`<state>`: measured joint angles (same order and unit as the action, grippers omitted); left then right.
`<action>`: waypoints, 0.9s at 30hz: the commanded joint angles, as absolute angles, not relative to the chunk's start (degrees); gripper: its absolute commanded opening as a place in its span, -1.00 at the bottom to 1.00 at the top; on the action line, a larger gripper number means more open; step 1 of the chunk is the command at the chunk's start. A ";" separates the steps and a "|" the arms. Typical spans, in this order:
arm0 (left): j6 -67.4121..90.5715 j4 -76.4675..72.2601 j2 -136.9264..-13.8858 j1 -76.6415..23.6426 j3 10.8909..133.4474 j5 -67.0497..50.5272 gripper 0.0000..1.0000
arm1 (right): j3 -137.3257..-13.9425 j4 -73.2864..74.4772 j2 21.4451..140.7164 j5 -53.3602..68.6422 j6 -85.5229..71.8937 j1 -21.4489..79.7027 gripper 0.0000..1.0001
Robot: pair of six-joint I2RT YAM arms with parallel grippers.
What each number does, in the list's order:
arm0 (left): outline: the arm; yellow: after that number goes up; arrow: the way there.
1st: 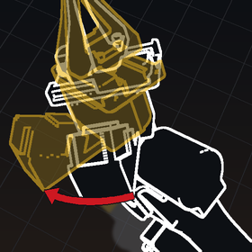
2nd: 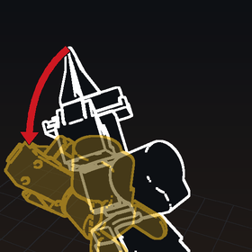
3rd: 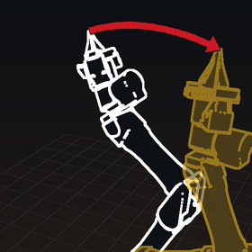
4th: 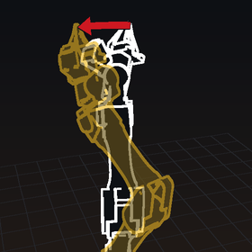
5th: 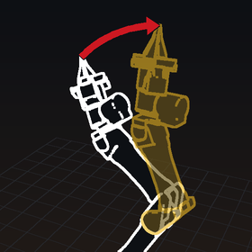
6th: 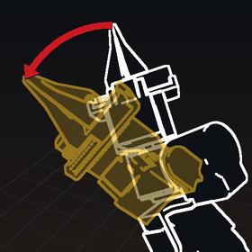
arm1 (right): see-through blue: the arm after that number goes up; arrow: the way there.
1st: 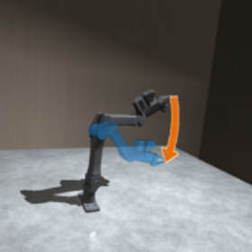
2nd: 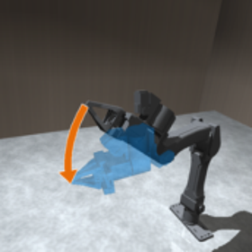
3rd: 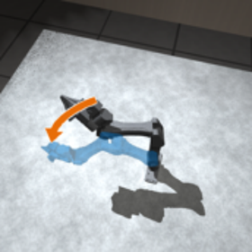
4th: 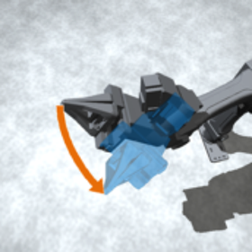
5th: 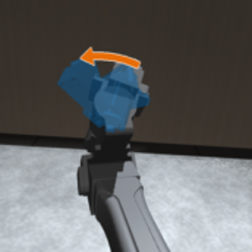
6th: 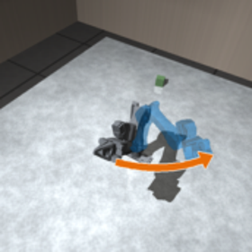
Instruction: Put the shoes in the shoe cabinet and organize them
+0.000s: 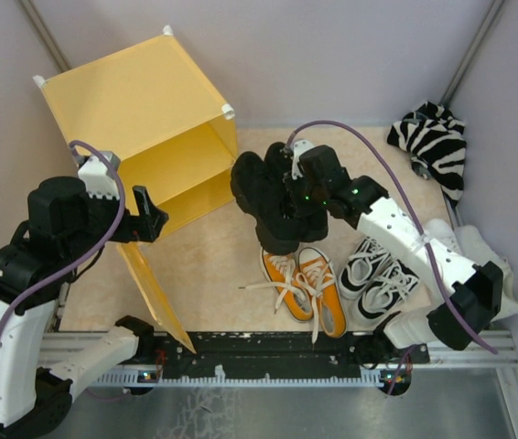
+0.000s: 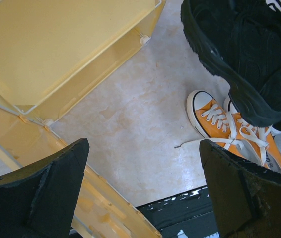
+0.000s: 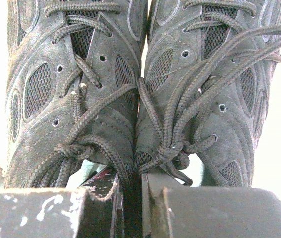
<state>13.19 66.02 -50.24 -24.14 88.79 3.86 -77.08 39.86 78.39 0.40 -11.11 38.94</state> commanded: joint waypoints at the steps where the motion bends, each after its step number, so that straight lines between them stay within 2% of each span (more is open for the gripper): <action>1: 12.44 66.48 -49.38 -24.22 88.39 3.01 0.98 | -87.19 37.85 75.41 10.12 -7.60 41.87 -1.00; 8: 11.40 65.39 -48.00 -24.19 86.62 2.53 0.98 | -90.78 35.91 78.47 17.76 -7.13 45.56 -1.00; 14: 11.24 63.96 -47.03 -24.21 86.02 1.33 0.98 | -97.38 29.55 88.19 20.85 -8.00 46.68 -1.00; 20: 10.40 63.17 -46.13 -24.25 86.31 0.24 0.98 | -110.32 28.27 100.17 17.14 -7.53 48.94 -1.00; 27: 9.05 64.07 -45.17 -24.23 85.93 0.86 0.98 | -119.60 24.89 106.34 9.16 -6.10 52.51 -1.00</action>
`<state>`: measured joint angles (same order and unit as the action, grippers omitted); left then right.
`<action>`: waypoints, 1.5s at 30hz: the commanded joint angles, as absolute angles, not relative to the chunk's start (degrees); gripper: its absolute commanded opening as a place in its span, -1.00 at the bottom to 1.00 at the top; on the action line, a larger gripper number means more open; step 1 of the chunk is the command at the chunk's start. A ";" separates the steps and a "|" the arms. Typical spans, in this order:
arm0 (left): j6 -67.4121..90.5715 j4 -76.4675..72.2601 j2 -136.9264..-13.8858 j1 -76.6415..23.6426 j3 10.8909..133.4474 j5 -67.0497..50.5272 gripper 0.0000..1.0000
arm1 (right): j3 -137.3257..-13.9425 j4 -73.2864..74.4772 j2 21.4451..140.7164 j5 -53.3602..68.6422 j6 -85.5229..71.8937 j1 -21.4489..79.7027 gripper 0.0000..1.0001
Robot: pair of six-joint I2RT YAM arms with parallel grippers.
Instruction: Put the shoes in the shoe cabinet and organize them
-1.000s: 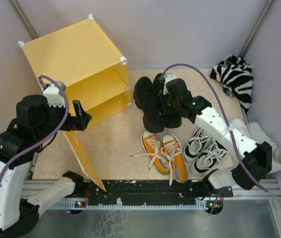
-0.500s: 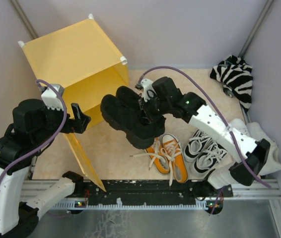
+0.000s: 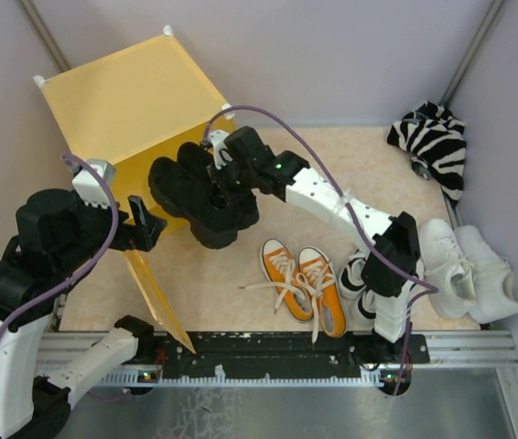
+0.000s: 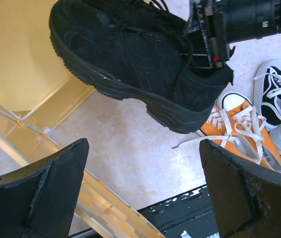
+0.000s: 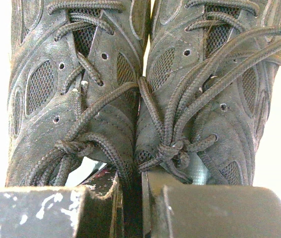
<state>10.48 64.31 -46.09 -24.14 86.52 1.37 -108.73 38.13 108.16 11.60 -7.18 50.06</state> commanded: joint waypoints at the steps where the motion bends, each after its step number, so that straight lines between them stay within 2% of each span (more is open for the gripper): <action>1: 9.05 63.97 -44.99 -24.19 85.91 0.61 0.98 | -121.55 25.33 107.68 8.82 -6.15 52.67 -1.00; 5: 9.11 63.81 -44.21 -24.25 85.40 -0.16 0.98 | -126.06 24.48 112.02 7.61 -6.78 53.17 -1.00; 17: 9.84 63.98 -43.60 -24.17 84.79 -1.46 0.98 | -126.05 8.80 118.16 -1.93 -8.98 53.37 -1.00; 34: 9.84 64.86 -44.03 -24.21 84.99 -1.13 0.98 | -132.30 2.75 125.26 -4.55 -10.56 53.97 -1.00; 42: 9.63 64.86 -44.13 -24.24 84.58 -0.40 0.98 | -132.62 3.02 126.14 -5.33 -10.40 53.97 -0.49; 45: 9.49 64.77 -44.14 -24.25 84.20 -0.31 0.98 | -131.44 2.91 125.00 -4.85 -10.40 54.04 -0.04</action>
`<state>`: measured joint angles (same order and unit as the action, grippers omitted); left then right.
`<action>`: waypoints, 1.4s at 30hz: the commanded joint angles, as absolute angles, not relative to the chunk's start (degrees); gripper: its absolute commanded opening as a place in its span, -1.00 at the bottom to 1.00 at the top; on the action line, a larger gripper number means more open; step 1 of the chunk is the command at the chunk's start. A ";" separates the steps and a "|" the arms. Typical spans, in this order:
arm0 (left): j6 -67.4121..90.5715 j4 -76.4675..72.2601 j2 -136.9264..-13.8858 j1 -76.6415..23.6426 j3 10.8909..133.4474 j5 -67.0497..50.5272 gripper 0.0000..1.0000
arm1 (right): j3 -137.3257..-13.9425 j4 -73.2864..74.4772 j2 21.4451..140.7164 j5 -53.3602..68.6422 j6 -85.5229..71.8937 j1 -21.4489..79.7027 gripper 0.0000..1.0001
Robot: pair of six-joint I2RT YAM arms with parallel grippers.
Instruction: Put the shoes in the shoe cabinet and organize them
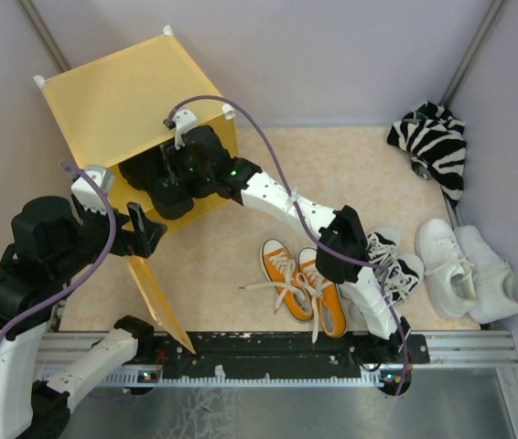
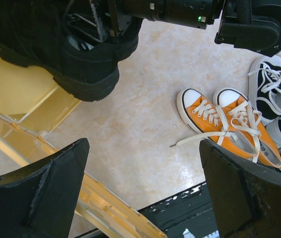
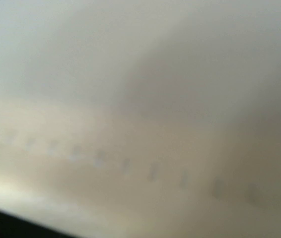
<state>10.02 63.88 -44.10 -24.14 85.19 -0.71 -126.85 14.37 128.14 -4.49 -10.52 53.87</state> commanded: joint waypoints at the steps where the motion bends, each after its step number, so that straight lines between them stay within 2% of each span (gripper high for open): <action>1: 9.49 64.78 -44.16 -24.26 84.12 -0.27 0.98 | -130.89 2.79 124.31 -4.57 -10.39 53.99 0.11; 4: 9.53 64.56 -44.19 -24.25 84.20 -0.19 0.98 | -127.73 1.48 121.74 -3.99 -10.28 53.97 0.27; 15: 10.01 63.97 -43.97 -24.23 84.03 -0.26 0.98 | -126.41 2.91 117.12 0.74 -9.86 54.01 0.47; 22: 10.28 63.90 -43.62 -24.24 84.22 -0.26 0.98 | -133.06 7.81 122.19 -4.81 -9.80 53.19 0.50; 29: 9.85 64.38 -43.80 -24.26 84.69 -0.15 0.98 | -142.63 5.41 128.89 -8.00 -10.17 52.26 0.50; 35: 9.67 65.04 -43.90 -24.19 85.58 0.43 0.98 | -136.45 -4.00 127.94 -10.46 -11.78 52.32 0.49; 42: 9.94 65.60 -43.78 -24.24 85.82 0.41 0.98 | -129.71 -10.73 128.31 -6.86 -7.85 52.60 0.47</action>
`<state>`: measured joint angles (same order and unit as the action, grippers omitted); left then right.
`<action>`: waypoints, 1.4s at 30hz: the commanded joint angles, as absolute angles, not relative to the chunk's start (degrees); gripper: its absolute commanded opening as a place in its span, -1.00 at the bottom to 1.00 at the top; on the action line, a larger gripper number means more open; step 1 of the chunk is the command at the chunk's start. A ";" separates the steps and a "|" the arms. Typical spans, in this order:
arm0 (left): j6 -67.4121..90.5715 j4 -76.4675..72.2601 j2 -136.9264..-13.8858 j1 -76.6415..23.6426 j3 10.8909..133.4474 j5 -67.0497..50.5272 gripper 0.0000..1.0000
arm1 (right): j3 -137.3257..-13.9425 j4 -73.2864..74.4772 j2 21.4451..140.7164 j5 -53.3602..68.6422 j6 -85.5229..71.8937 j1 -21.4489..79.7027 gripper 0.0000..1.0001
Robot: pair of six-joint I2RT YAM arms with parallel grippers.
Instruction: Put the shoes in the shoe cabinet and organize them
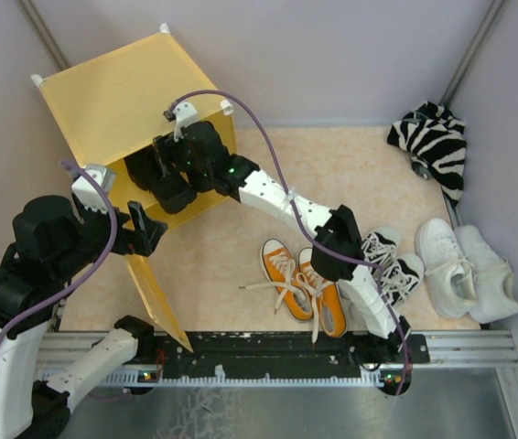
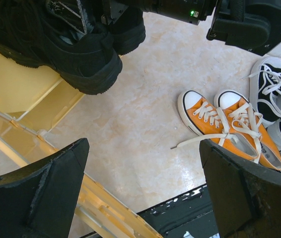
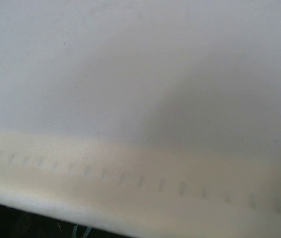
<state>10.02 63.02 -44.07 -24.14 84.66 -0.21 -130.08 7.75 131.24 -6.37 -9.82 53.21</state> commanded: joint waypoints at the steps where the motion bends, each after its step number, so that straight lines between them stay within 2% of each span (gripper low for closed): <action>1: 9.95 65.69 -43.79 -24.20 85.91 0.55 0.98 | -129.68 -9.98 128.13 -5.86 -7.38 52.65 0.46; 6: 10.01 65.67 -43.70 -24.23 86.04 0.55 0.98 | -121.50 -11.49 124.24 -0.44 0.02 53.29 0.47; 17: 10.85 65.08 -44.21 -24.25 85.60 0.33 0.98 | -113.75 -10.26 120.88 -5.61 4.54 53.34 0.52; 20: 11.04 64.69 -44.45 -24.25 85.42 0.34 0.98 | -118.44 -5.36 121.73 -10.18 -2.54 52.33 0.54; 22: 11.14 64.56 -44.66 -24.20 85.23 0.35 0.98 | -122.93 0.45 123.15 -11.38 -13.36 50.83 0.54; 27: 11.25 64.15 -45.01 -24.19 84.82 0.00 0.98 | -125.56 1.89 124.42 -0.89 -34.43 47.07 0.53; 33: 11.00 64.42 -44.31 -24.26 84.85 0.52 0.97 | -130.16 2.11 127.27 2.81 -37.94 46.98 0.53; 37: 10.93 64.50 -43.92 -24.21 84.55 0.39 0.97 | -131.48 -1.46 131.73 12.11 -43.02 45.95 0.49; 40: 10.82 64.80 -43.66 -24.26 84.59 0.58 0.97 | -132.25 1.49 132.04 8.87 -40.08 46.97 0.51; 42: 10.81 65.15 -43.56 -24.21 84.57 0.81 0.98 | -128.51 -3.07 130.53 11.06 -41.51 46.64 0.50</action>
<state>10.63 63.22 -44.31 -24.14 84.77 0.05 -128.92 5.89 130.30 9.06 -36.45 47.64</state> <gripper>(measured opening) 0.987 0.753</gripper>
